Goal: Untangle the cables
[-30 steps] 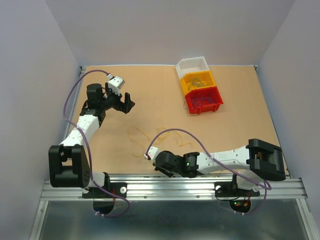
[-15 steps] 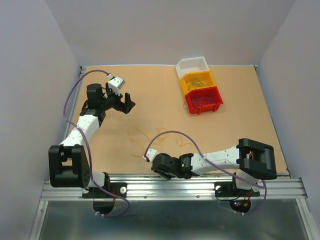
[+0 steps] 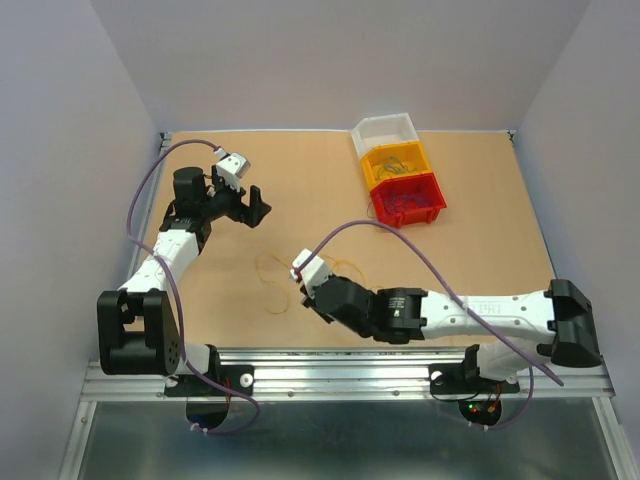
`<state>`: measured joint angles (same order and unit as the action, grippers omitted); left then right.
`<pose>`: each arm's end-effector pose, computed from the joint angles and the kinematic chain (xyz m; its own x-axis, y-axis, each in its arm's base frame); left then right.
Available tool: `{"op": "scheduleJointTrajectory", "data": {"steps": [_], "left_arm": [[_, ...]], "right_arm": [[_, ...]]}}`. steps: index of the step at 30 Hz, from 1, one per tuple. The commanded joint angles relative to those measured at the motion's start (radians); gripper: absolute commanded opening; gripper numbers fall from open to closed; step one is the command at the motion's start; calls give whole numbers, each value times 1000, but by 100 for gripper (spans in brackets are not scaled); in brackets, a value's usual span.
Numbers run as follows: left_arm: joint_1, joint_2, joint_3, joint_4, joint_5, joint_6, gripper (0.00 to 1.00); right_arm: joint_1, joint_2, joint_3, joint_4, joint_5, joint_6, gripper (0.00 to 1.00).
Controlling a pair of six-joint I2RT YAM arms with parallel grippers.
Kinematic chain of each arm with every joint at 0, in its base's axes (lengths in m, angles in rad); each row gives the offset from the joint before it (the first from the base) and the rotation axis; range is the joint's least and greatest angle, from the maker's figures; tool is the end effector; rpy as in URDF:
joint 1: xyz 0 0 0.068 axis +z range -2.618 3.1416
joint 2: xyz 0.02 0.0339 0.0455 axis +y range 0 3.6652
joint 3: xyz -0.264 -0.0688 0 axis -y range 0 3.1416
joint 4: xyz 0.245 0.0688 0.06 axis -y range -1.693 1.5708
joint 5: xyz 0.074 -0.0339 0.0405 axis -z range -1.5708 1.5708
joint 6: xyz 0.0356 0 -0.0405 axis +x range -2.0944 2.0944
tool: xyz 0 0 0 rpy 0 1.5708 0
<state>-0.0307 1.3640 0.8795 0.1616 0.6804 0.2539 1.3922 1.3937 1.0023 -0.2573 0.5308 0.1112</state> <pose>0.3061 -0.0318 0.2786 -0.1512 0.2000 -0.9681 0.6800 0.7319 0.0450 0.0721 0.2982 0.2721 -0.1929 -0.5298 -0.8259 -0.7603 0.6128 -0.2155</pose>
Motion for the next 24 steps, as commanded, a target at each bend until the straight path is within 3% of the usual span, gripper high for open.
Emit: {"op": "scheduleJointTrajectory", "data": {"steps": [1, 6, 10, 15, 24], "left_arm": [[8, -52, 18, 59, 4, -2, 99], [23, -52, 18, 73, 4, -22, 99], [64, -51, 16, 79, 102, -24, 99], [71, -65, -19, 133, 260, -33, 99], [51, -106, -111, 455, 467, -217, 99]], "right_arm": [[-35, -48, 227, 59, 140, -83, 1], [-132, -1, 405, 87, 88, -153, 0], [-240, 48, 489, 171, 22, -160, 1], [-354, 80, 481, 355, -61, -130, 0], [-389, 102, 400, 667, -120, -123, 0]]}}
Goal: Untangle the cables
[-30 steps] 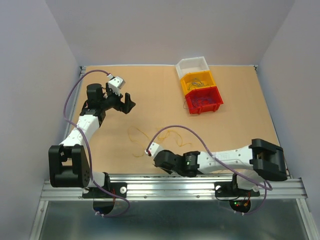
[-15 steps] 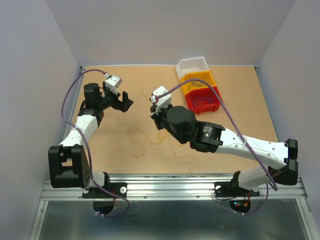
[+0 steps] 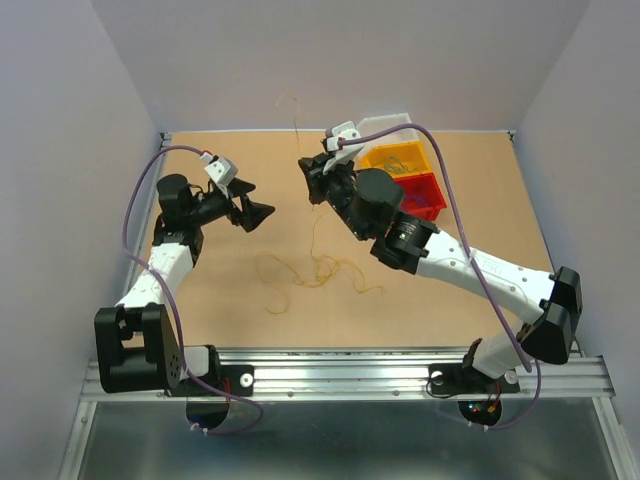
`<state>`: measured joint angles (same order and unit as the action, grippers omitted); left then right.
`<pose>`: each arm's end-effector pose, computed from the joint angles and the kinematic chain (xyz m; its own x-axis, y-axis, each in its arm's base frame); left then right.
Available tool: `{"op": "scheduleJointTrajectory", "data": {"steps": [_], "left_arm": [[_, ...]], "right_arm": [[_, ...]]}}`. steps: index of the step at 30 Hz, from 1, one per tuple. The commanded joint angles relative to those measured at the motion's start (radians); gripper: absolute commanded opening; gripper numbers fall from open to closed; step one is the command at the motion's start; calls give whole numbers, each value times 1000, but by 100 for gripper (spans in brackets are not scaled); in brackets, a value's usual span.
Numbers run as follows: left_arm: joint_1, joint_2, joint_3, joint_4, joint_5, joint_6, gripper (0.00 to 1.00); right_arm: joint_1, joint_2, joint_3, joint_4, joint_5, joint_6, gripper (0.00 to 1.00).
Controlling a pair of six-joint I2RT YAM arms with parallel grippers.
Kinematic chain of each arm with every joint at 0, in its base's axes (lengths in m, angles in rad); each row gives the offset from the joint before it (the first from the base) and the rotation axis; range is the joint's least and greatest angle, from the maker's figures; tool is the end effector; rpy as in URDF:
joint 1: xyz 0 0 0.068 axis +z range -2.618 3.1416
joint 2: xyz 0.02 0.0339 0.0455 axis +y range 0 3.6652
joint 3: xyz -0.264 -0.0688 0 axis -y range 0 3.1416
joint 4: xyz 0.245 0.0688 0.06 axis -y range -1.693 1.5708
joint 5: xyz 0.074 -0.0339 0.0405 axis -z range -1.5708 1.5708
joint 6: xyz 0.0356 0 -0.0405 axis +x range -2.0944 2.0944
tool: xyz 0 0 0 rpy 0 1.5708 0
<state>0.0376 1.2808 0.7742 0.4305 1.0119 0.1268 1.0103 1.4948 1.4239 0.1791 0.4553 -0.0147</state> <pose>0.2814 -0.0196 0.2930 0.0289 0.0682 -0.9973 0.8278 0.5575 0.0622 0.2014 0.2915 0.4307 0.0652 0.0790 -0.9947 -0.5274 0.8490 0.0329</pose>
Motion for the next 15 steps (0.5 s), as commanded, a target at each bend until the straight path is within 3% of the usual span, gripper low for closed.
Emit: {"op": "scheduleJointTrajectory", "data": {"steps": [1, 6, 15], "left_arm": [[-24, -18, -4, 194, 158, -93, 99], [-80, -20, -7, 232, 189, -85, 99], [-150, -38, -7, 254, 122, -99, 99]], "right_arm": [[-9, 8, -16, 240, -47, 4, 1], [-12, 58, 1, 315, -60, 12, 1], [-15, 88, -31, 465, -102, 111, 1]]}}
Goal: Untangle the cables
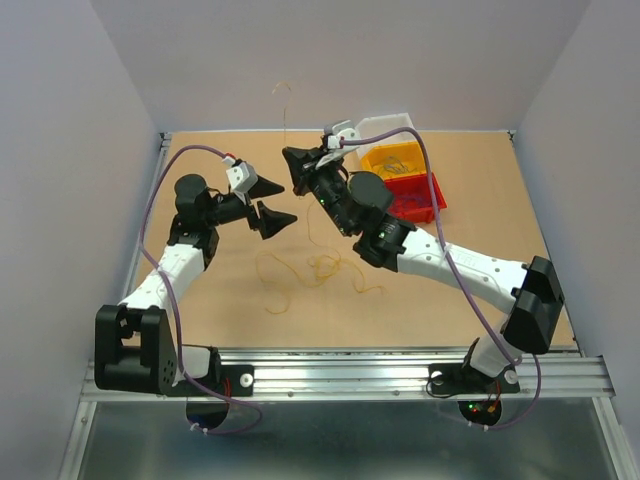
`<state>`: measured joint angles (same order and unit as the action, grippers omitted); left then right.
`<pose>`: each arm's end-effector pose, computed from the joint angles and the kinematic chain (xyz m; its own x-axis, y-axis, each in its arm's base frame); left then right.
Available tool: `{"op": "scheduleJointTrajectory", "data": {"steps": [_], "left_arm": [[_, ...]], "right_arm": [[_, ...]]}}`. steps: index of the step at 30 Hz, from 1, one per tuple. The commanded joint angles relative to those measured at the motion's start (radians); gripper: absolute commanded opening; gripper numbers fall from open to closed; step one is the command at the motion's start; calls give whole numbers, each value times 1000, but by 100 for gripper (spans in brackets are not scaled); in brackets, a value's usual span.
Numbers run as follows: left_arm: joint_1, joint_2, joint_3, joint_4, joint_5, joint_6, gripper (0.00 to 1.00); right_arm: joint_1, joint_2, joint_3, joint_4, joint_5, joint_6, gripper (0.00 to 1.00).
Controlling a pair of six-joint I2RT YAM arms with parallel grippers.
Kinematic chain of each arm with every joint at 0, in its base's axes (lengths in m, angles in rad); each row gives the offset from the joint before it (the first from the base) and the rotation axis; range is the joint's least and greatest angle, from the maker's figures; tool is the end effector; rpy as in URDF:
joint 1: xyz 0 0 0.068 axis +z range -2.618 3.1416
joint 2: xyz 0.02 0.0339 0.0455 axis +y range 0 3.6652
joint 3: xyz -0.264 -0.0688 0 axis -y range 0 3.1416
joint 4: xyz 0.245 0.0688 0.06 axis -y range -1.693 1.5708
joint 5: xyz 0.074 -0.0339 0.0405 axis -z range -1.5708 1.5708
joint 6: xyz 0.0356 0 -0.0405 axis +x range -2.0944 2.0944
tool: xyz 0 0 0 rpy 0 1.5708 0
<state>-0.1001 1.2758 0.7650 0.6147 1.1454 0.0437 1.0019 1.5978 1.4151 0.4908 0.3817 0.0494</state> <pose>0.2699 -0.0597 0.3079 0.1443 0.0036 -0.9895 0.9373 0.3202 0.1378 0.2164 0.3138 0.4244 0.1340 0.2946 -0.9462 -0.5980 0.7854 0.1599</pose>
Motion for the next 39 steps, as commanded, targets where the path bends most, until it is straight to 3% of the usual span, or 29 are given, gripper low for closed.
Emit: {"op": "scheduleJointTrajectory", "data": {"steps": [1, 7, 10, 12, 16, 17, 18, 19, 22, 29, 34, 39], "left_arm": [[-15, -18, 6, 72, -18, -21, 99], [-30, 95, 48, 140, -23, -97, 99], [-55, 149, 95, 161, -6, -142, 93], [-64, 184, 118, 194, 2, -182, 83], [-92, 197, 131, 263, -3, -240, 44], [-101, 198, 132, 266, -22, -245, 18], [-102, 201, 138, 266, -26, -246, 4], [-102, 209, 142, 267, -30, -254, 0], [-76, 214, 151, 255, -23, -255, 0], [-12, 133, 151, 266, -70, -303, 0], [23, 73, 241, 220, -147, -376, 0], [31, 80, 387, 269, -139, -537, 0]], "right_arm": [[-6, -18, -27, 166, -27, 52, 0], [-6, -24, -48, 218, -41, 90, 1], [-8, -21, -59, 249, -50, 105, 1], [-11, -21, -61, 259, -52, 115, 1], [-13, -29, -80, 269, -47, 116, 1], [-13, -41, -90, 275, -40, 116, 0], [-14, -48, -102, 275, -37, 115, 1], [-14, -59, -129, 276, -17, 115, 1], [-16, -131, -206, 284, 37, 122, 1], [-23, -367, -566, 293, 340, 253, 1], [-25, -412, -744, 290, 306, 389, 0], [-25, -282, -719, 292, 258, 461, 1]]}}
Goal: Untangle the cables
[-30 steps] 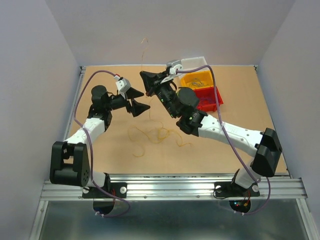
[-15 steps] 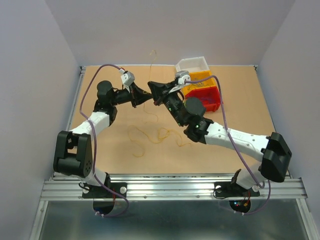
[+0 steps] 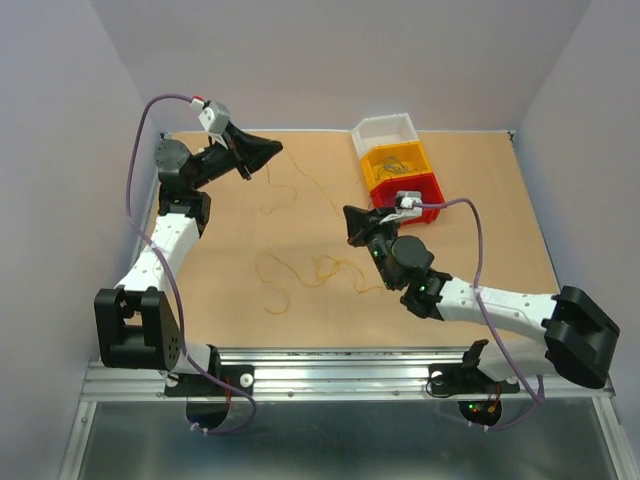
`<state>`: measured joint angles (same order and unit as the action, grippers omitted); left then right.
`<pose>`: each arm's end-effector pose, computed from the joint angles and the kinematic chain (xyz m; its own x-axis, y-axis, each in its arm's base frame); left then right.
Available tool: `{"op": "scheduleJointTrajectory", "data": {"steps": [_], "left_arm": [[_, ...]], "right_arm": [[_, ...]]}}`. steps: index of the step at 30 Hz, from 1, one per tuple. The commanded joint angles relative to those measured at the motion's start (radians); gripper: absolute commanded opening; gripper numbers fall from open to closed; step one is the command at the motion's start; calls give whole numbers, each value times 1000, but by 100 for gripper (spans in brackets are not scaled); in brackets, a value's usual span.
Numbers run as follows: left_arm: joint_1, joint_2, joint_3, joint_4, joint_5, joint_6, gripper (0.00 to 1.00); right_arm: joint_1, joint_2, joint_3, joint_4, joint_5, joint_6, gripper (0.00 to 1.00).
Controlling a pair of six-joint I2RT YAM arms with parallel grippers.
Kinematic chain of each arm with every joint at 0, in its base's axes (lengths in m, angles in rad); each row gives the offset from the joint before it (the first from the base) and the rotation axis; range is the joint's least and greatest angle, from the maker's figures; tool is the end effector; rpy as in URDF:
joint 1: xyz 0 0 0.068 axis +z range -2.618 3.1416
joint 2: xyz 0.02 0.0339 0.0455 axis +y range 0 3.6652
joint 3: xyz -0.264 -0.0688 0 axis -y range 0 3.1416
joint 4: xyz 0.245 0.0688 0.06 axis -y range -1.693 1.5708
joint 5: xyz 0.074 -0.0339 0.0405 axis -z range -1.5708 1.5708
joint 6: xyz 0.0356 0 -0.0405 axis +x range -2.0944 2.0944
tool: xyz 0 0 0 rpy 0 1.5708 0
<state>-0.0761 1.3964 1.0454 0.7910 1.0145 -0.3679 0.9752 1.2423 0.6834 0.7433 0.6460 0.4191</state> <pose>0.3057 -0.0536 0.3851 0.1063 -0.1986 -0.9743 0.9050 0.4251 0.0121 0.1720 0.2157 0.3031 -0.0399 0.5203 -0.8531 -0.3424 0.7949 0.5009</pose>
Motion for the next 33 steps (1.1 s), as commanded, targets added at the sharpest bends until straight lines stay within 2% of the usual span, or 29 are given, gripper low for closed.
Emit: {"op": "scheduleJointTrajectory", "data": {"steps": [1, 5, 7, 8, 9, 11, 14, 15, 16, 17, 19, 21, 22, 24, 28, 31, 33], "left_arm": [[7, -36, 119, 112, -1, -199, 0], [10, -28, 136, 270, 16, -365, 0], [12, -24, 116, 341, 30, -431, 0], [13, -14, 107, 382, 50, -510, 0], [15, -10, 96, 465, 61, -541, 0], [19, -2, 73, 522, 84, -591, 0], [21, -7, 51, 527, 96, -577, 0], [21, -11, 36, 527, 98, -569, 0], [21, -14, 30, 522, 99, -559, 0], [21, -23, 25, 513, 107, -539, 0], [19, -36, 22, 421, 105, -446, 0], [18, -59, 42, 248, 88, -366, 0], [18, -68, 48, 187, 81, -271, 0], [6, -99, 61, 27, 35, -186, 0], [-33, -134, 76, -122, -46, -65, 0], [-60, -137, 96, -202, -77, -10, 0], [-73, -139, 99, -235, -96, 18, 0]], "right_arm": [[2, 97, 36, 39, -43, 101, 1], [-1, 253, 114, 39, -155, 115, 1], [-9, 288, 137, 41, -210, 106, 1], [-13, 298, 143, 39, -265, 99, 1], [-16, 302, 146, 39, -282, 87, 2], [-30, 292, 134, 39, -324, 80, 6], [-46, 243, 94, 41, -371, 41, 18], [-50, 227, 82, 39, -376, 15, 26], [-50, 211, 70, 39, -381, 3, 41], [-52, 160, 35, 36, -379, -9, 50], [-52, 94, -7, 30, -353, -37, 64], [-52, -16, -65, 4, -309, -69, 71], [-53, -53, -77, -14, -301, -84, 73], [-52, -145, -96, -91, -322, -121, 79], [-52, -236, -101, -139, -448, -252, 86], [-52, -224, -55, -139, -566, -348, 86], [-52, -184, -15, -137, -691, -409, 91]]}}
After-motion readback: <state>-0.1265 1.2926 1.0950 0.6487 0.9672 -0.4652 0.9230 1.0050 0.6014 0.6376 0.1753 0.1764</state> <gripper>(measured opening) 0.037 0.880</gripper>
